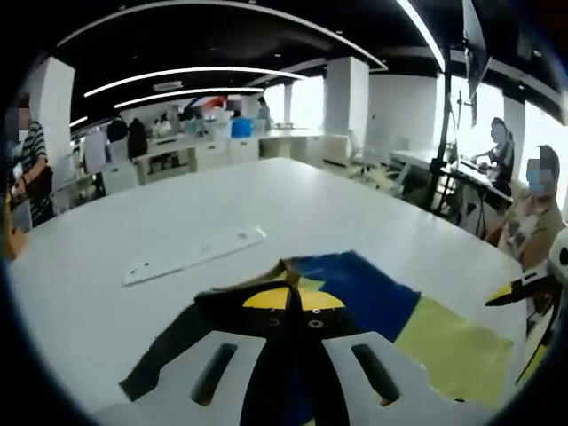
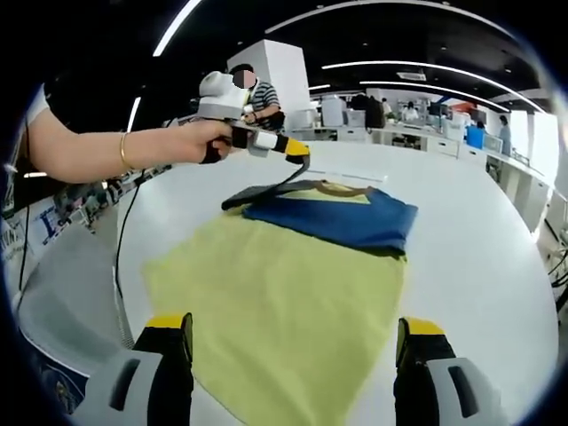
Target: Fold the garment on the visible template until the final outline fits inside the template.
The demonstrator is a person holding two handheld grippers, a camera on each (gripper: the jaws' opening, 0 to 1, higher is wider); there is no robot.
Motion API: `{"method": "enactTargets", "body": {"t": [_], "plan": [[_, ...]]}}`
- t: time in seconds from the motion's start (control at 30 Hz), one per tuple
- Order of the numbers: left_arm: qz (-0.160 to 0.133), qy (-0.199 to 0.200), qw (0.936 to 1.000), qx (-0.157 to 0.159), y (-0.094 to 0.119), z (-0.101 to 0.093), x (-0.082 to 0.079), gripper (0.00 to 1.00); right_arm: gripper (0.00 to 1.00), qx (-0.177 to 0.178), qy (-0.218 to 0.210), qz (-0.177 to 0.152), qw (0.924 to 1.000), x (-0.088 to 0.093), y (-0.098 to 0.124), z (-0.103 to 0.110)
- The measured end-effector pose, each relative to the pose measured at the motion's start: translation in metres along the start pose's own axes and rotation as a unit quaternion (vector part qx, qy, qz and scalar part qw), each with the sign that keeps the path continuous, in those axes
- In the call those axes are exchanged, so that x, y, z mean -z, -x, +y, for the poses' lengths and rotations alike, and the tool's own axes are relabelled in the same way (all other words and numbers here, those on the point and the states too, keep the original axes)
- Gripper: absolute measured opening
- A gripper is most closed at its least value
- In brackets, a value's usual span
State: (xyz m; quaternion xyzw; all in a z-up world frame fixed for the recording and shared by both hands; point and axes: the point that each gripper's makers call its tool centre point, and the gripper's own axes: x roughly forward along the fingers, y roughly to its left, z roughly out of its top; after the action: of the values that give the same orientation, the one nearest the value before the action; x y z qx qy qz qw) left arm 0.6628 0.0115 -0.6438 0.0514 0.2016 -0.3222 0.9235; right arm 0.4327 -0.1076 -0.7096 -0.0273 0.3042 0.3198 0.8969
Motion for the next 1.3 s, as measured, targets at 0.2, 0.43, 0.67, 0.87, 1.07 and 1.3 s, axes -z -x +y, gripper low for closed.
{"method": "enactTargets", "body": {"t": [0.2, 0.43, 0.67, 0.87, 1.07, 1.3], "plan": [[-0.002, -0.012, 0.9999, 0.007, -0.005, -0.010, -0.004, 0.00, 0.94, 0.003, -0.003, 0.000, 1.0000, 0.001, 0.001, -0.002], [-0.011, -0.023, 0.9994, 0.023, -0.009, -0.025, -0.011, 0.00, 0.94, 0.002, -0.004, 0.000, 1.0000, 0.001, 0.000, -0.002], [-0.007, -0.045, 0.9975, 0.055, -0.012, -0.048, -0.007, 0.00, 0.94, 0.003, -0.006, 0.000, 1.0000, 0.001, -0.002, -0.003], [-0.006, -0.043, 0.9962, 0.075, -0.018, -0.066, -0.004, 0.00, 0.94, 0.003, -0.009, -0.001, 0.9999, 0.001, -0.002, -0.003], [-0.008, -0.077, 0.9909, 0.110, -0.022, -0.095, -0.005, 0.00, 0.94, 0.007, -0.015, -0.001, 0.9999, 0.004, 0.000, -0.005], [-0.005, -0.073, 0.9867, 0.145, -0.022, -0.120, 0.002, 0.00, 0.93, 0.010, -0.017, 0.001, 0.9998, 0.007, 0.002, -0.007]]}}
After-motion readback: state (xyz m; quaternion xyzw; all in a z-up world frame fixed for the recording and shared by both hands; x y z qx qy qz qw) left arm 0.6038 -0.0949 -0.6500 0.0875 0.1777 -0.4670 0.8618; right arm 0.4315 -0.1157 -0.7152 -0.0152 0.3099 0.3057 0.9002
